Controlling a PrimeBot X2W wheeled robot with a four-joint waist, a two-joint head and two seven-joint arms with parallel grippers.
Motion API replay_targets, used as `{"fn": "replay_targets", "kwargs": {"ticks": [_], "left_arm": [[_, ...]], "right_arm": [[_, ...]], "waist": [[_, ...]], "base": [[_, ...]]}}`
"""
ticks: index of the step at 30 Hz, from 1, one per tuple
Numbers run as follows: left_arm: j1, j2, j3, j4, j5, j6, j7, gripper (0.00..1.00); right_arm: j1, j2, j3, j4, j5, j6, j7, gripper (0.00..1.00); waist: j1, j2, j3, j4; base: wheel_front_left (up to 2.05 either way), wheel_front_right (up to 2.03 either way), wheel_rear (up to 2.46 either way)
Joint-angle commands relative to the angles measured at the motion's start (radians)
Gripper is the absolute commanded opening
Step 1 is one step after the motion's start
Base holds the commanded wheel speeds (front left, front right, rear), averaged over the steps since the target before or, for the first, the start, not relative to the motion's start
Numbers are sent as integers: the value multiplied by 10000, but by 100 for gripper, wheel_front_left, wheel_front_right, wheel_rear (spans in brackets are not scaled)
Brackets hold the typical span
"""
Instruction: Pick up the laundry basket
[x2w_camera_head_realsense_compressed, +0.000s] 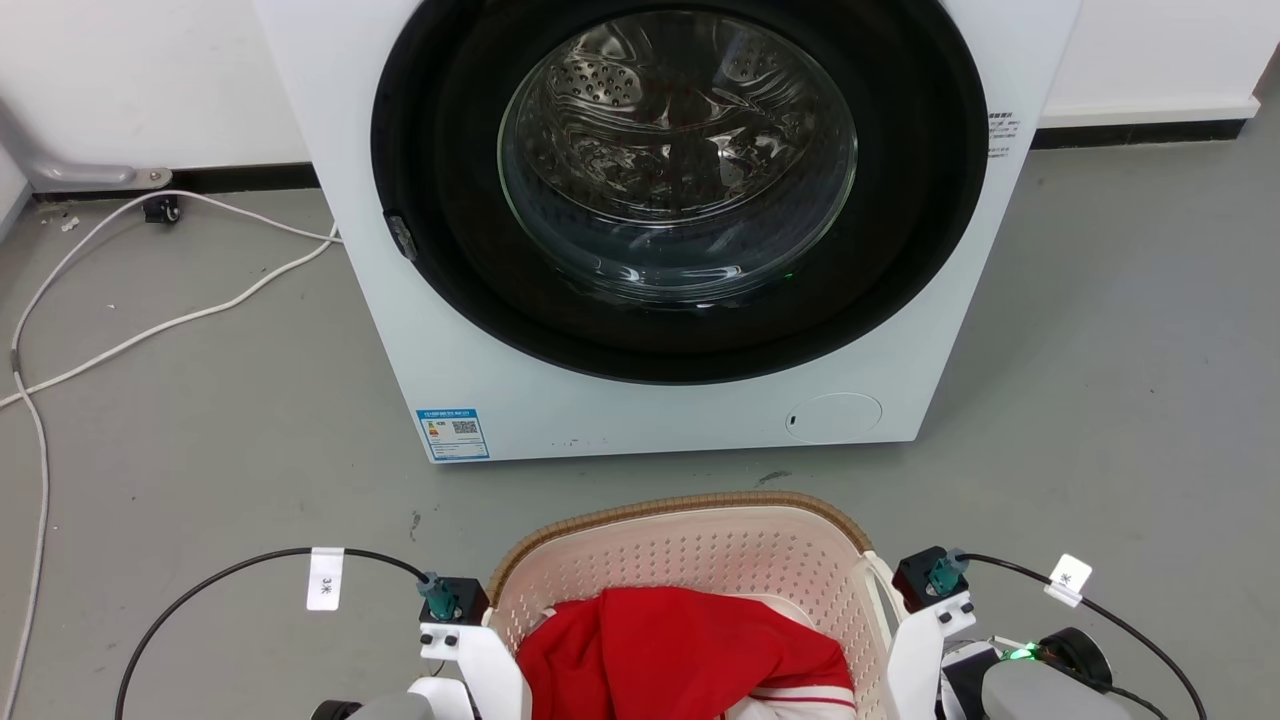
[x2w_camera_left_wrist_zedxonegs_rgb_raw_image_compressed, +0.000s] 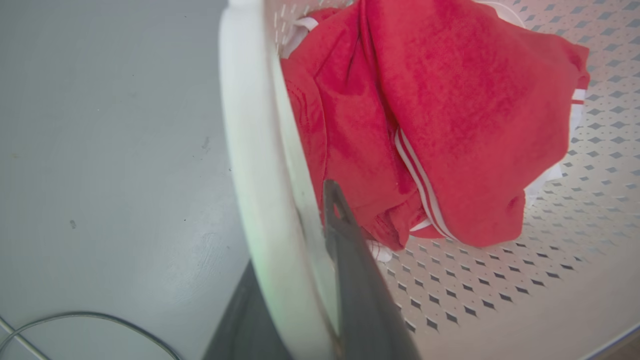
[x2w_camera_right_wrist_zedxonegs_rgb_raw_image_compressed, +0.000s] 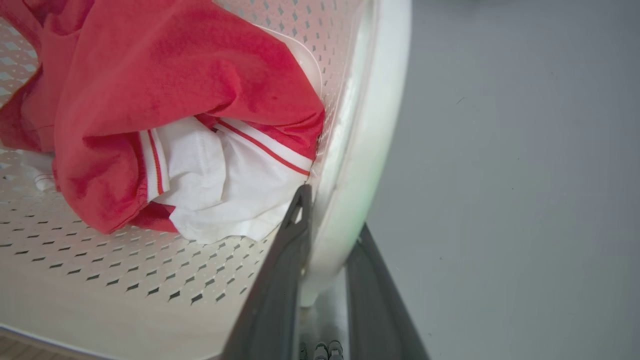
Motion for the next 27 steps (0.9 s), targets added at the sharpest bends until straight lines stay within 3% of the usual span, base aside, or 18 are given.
{"fn": "replay_targets", "kwargs": {"ticks": [1, 27], "left_arm": [[-204, -94, -57, -112, 2, -180, -89, 0], [-277, -108, -489, -17, -466, -179, -222, 0]], "right_arm": [[-112, 49, 72, -29, 37, 28, -59, 0], [-312, 31, 887, 141, 815, 28, -272, 0]], "waist": [[-1, 0, -3, 1], [-1, 0, 63, -24]], "base": [[0, 0, 0], [0, 0, 0]]}}
